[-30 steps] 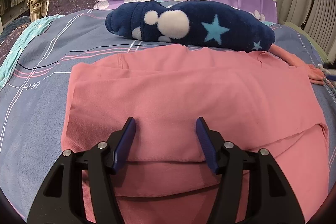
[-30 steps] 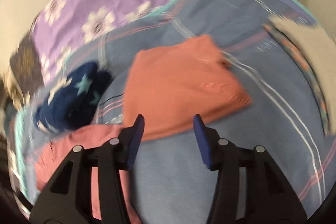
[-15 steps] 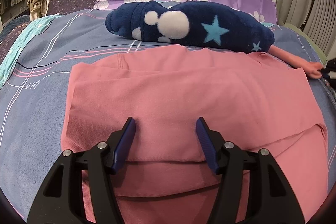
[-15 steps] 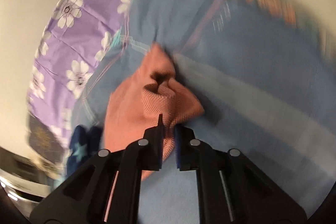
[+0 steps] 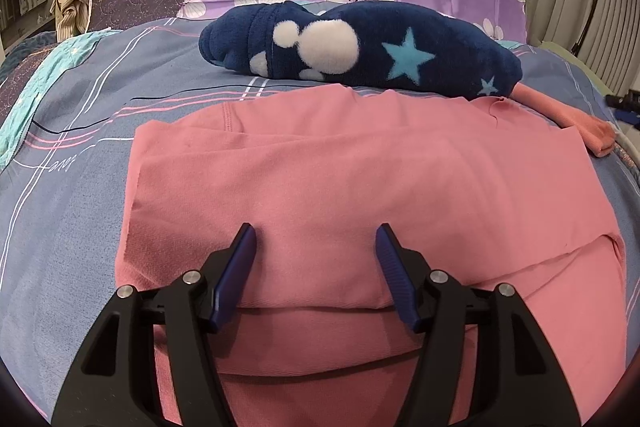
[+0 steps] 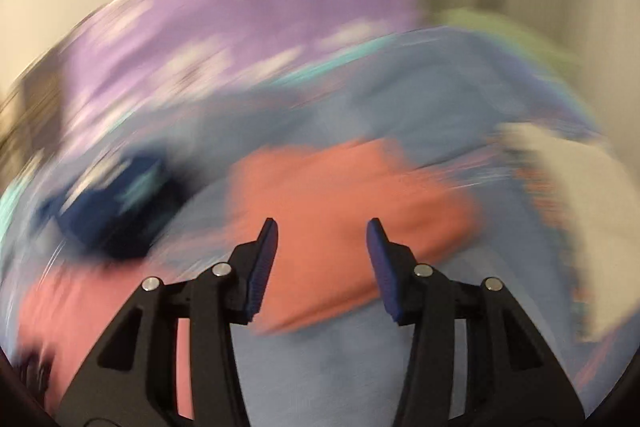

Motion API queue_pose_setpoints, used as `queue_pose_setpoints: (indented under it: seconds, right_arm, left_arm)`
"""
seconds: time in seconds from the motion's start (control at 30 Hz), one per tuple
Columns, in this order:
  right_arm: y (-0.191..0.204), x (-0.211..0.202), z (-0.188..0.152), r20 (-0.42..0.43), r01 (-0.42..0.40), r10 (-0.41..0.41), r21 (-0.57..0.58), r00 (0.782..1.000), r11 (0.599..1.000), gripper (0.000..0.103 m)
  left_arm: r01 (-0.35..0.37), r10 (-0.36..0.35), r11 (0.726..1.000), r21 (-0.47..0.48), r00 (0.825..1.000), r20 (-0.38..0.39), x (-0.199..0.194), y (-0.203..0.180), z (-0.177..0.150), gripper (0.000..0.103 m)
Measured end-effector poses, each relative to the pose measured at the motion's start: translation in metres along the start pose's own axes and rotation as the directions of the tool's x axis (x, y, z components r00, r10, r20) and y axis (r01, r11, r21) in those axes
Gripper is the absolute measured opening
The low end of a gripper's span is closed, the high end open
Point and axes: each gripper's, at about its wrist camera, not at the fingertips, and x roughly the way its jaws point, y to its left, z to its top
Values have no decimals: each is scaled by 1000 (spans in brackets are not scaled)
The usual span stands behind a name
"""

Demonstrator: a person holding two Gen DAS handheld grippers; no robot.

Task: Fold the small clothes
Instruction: 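Grasp the small orange cloth with the right gripper, fold it, release, then grasp the pink shirt hem with the left gripper while the right gripper grasps beside it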

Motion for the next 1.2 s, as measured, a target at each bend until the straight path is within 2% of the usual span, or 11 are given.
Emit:
queue_pose_setpoints:
  seconds: [0.1,0.13,0.2,0.23,0.27,0.37,0.5,0.6,0.77,0.97,1.2]
  right_arm:
    - [37,4,-31,-83,-202,197,-46,977,978,29]
    - [46,8,-41,-119,-221,211,-72,970,973,24]
    - [60,29,-68,-179,-97,64,-185,982,978,22]
    - [60,38,-78,-161,-24,-15,-235,987,972,22]
    - [58,39,-89,-83,24,-49,-283,995,959,33]
    - [58,24,-92,-32,114,-126,-255,992,960,37]
    - [63,-28,-118,-36,-126,121,-211,992,969,33]
    - [68,-20,-151,-89,-19,-9,-309,996,951,34]
    - [27,-36,-154,-130,-126,111,-109,985,986,38]
    - [8,-82,-197,-159,-203,181,-137,970,969,47]
    - [19,-135,-253,-194,-292,262,-146,945,945,49]
  left_arm:
    - [15,-15,1000,-8,1000,1,0,2,0,65]
    - [17,-17,1000,-8,1000,1,0,2,0,65]
    - [20,-20,1000,-6,1000,0,1,1,0,67]
    - [24,-24,1000,-5,1000,-1,1,1,0,67]
    - [27,-27,1000,-3,1000,-1,1,1,0,69]
    - [38,-38,999,-4,999,0,1,1,0,72]
    - [54,-54,998,-14,999,5,0,3,0,72]
    - [53,-53,998,-21,999,12,-3,5,0,70]
    - [50,-50,999,16,999,-3,-46,18,-20,69]
    - [-13,15,992,125,1000,-17,-106,46,-88,70]
    - [59,-48,983,176,996,-70,-139,46,-147,71]
